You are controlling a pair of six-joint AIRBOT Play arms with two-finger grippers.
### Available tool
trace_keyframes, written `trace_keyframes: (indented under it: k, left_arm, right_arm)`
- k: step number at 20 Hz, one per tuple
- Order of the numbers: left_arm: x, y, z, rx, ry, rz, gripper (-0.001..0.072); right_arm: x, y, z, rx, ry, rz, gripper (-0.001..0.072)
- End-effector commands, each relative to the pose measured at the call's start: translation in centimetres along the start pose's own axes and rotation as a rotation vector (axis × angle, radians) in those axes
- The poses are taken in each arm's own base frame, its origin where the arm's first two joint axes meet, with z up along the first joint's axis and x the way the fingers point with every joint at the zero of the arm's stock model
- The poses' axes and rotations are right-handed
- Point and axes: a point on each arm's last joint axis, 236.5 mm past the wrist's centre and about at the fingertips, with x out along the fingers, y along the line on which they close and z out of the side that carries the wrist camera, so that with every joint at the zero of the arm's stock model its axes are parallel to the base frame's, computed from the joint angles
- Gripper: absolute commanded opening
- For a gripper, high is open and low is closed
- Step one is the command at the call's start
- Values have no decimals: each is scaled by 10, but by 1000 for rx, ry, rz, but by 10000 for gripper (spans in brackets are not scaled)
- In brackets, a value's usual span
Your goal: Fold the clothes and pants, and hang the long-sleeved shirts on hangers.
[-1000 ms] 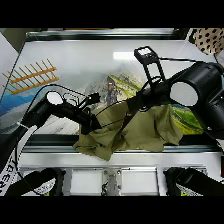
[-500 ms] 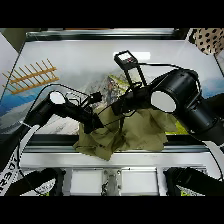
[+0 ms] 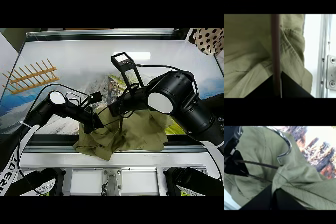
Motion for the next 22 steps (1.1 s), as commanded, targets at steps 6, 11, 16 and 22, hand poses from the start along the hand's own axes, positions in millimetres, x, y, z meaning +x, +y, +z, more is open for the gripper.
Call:
trace_keyframes:
  k: [6,11,16,22]
  left_arm:
    - [0,0,0,4,1,-1,10]
    - [0,0,0,3,1,1,10]
    - [0,0,0,3,1,1,10]
    - [0,0,0,3,1,1,10]
  right_arm:
    - [-6,-1,-2,-4,2,-1,565]
    - [-28,-5,-14,-106,60,-10,566]
    - [-54,-20,-17,-335,100,52,566]
    - [-57,-61,-7,-261,84,37,565]
